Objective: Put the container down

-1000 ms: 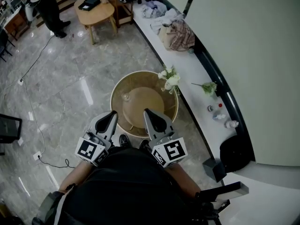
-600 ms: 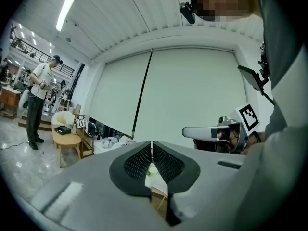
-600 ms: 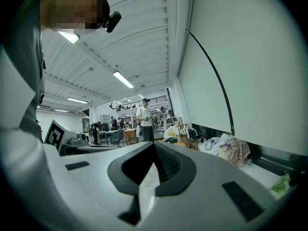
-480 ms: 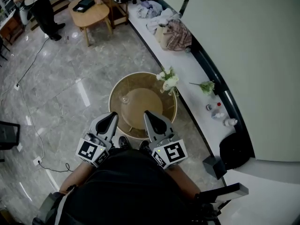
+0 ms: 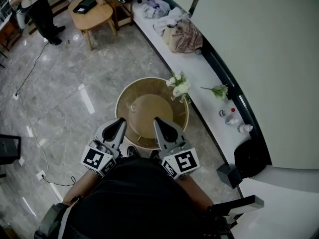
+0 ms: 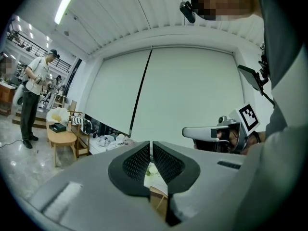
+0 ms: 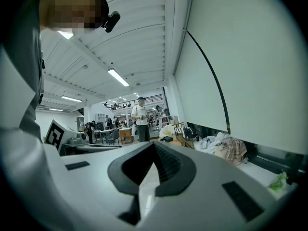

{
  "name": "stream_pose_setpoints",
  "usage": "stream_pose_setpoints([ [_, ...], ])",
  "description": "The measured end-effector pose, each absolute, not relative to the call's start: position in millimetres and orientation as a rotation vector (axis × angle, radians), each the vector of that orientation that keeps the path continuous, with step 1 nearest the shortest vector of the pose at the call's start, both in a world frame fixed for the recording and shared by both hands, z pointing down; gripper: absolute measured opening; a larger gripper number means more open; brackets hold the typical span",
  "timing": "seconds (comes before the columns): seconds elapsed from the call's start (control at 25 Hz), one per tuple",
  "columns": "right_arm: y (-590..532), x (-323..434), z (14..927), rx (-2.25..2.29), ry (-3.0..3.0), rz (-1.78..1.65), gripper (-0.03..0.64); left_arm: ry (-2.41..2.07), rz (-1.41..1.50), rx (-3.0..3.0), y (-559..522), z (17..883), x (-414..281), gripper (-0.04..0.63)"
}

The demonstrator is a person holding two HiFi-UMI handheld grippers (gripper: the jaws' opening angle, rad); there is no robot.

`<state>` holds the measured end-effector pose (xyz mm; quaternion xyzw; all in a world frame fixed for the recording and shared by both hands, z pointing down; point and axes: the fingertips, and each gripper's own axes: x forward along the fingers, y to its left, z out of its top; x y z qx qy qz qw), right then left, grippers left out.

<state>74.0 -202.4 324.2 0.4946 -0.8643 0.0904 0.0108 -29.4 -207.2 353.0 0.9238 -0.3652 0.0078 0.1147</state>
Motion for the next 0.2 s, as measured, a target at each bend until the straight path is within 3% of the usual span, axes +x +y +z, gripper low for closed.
stream_pose_setpoints([
  [0.2,-208.9,70.6,328.4,1.551,-2.693,0.286,0.002,-1.047,0.02,2.666,-213.3,351.6,-26.4,0.006],
])
